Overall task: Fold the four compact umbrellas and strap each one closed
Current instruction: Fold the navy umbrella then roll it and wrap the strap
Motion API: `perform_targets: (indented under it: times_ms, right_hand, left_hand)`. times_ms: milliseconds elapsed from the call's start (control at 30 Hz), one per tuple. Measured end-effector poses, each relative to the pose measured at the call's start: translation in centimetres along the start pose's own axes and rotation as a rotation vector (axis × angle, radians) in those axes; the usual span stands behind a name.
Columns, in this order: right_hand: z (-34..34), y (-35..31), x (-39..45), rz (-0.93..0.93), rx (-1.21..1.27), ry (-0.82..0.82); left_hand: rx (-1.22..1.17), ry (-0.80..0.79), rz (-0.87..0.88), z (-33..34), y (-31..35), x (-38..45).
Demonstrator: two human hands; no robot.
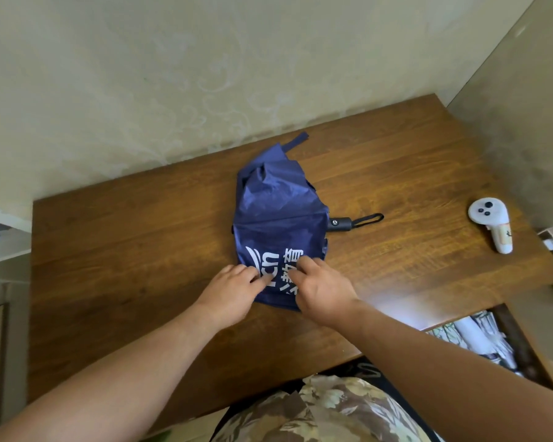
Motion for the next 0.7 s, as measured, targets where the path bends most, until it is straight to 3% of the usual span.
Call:
perform_targets:
  times_ms: [67, 233, 367, 567, 700]
  right_hand:
    - [-0.1, -0.1, 0.6, -0.027, -0.021, 0.080]
    - [2.6, 3.9, 0.9, 0.089, -0.094, -0.190]
    - [4.3, 6.3, -0.3, 0.100, -0.112, -0.248]
    - [4.3, 6.0, 0.0, 0.110, -0.112, -0.259]
    - [4.0, 6.5, -0.6, 0.095, -0.182, -0.297]
  left_hand:
    - [0.025, -0.034, 0.014, 0.4, 0.5, -0.4]
    - [0.047, -0.127, 0.021, 1.4, 0.8, -2.2]
    - [0.008, -0.157, 0.004, 1.9, 0.5, -3.2]
    - [-0.069, 0.218, -0.068, -1.2, 1.1, 0.7]
    - [0.033, -0.101, -0.085, 0.1, 0.0, 2.3]
Point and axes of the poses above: each hand's wrist, its own x-axis towards the middle knuckle, its own z-axis out of the palm, y = z × x, the point moved 3 cm from there along x, towards the middle knuckle
